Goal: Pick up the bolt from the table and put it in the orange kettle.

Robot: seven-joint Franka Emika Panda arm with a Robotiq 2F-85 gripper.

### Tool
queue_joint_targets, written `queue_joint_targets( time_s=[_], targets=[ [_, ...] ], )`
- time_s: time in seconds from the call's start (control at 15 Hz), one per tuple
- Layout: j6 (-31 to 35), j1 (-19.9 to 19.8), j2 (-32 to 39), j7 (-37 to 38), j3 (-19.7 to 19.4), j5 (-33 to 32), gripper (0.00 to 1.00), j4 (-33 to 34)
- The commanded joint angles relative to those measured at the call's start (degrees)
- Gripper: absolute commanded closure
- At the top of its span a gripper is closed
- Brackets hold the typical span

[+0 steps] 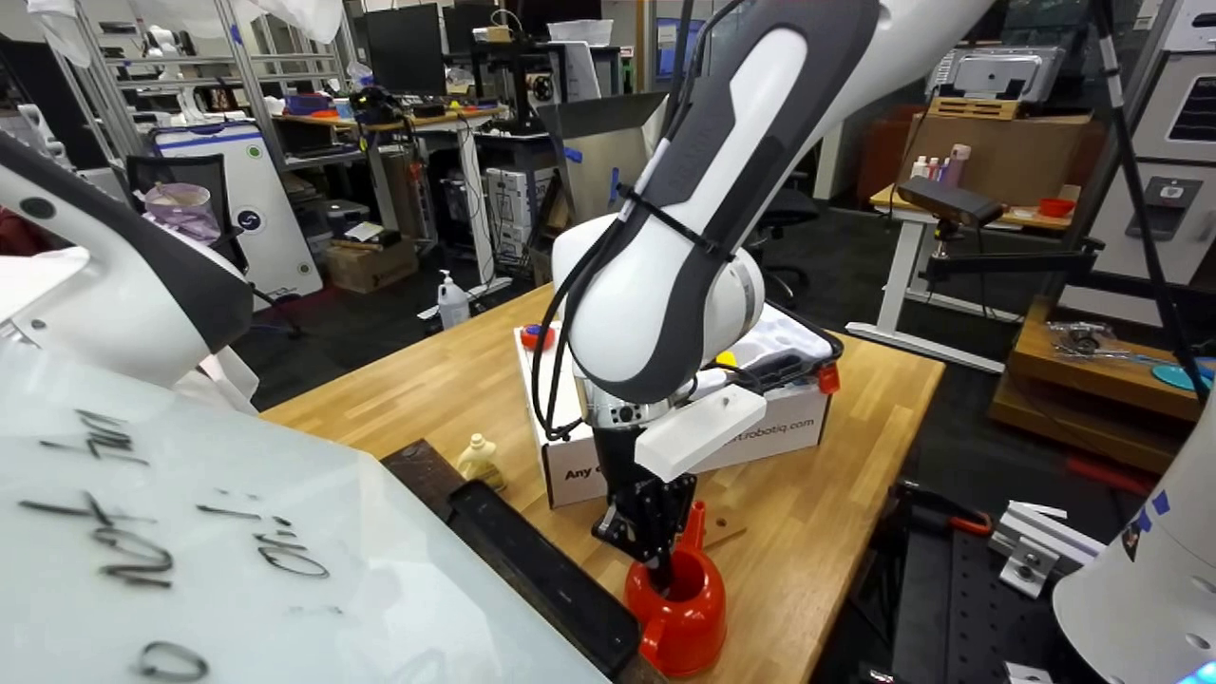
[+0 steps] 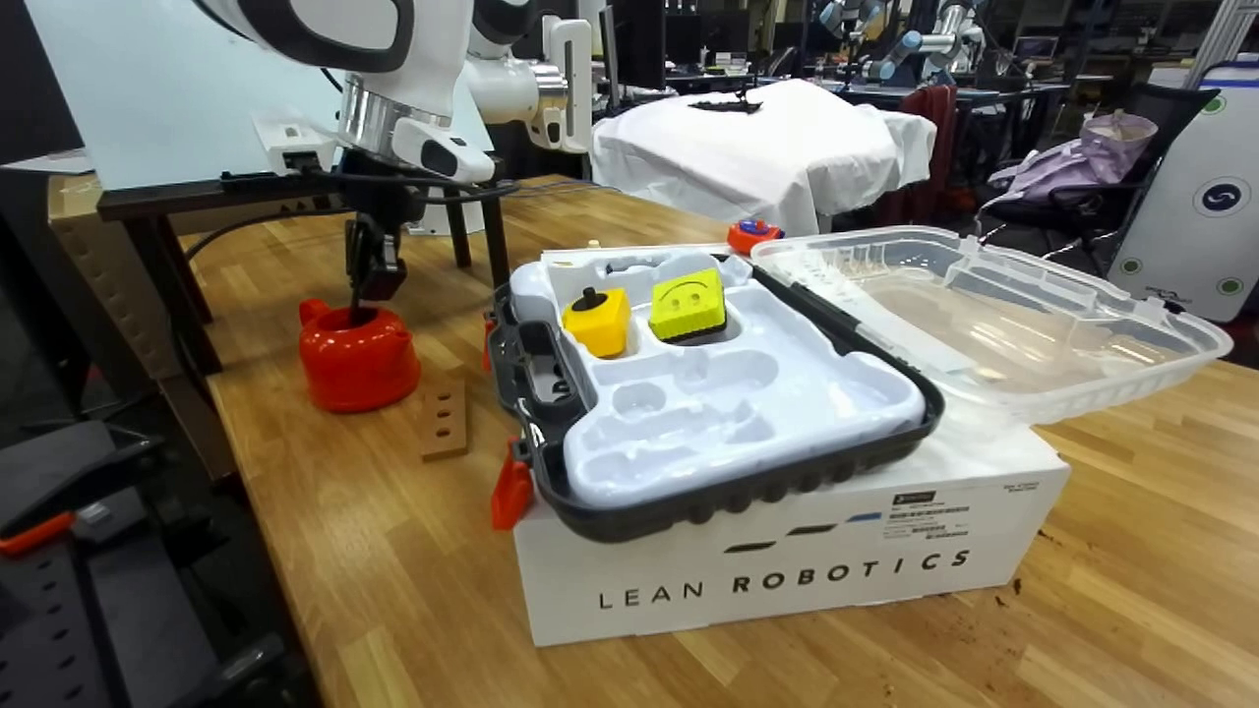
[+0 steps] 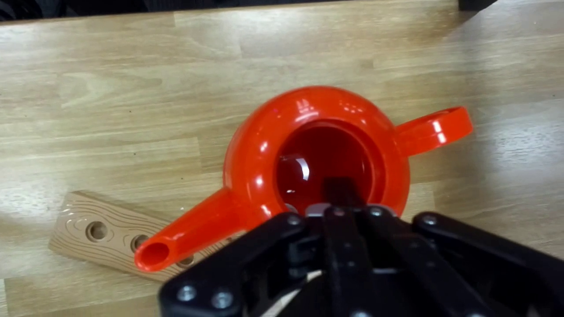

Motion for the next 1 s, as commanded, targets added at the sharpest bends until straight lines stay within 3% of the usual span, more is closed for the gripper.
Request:
queue_joint_targets(
  time_s=[0.0, 0.53, 0.93],
  targets=[
    [-1.37, -0.49, -0.12, -0.35, 0.17, -0.41, 1.0, 0.99],
    [-2.75, -1.5, -8.56, -2.55, 1.21, 5.39, 1.0, -3.36],
    [-3.56, -0.44, -21.93, -2.74, 0.53, 13.01, 1.0, -14.16]
  ],
)
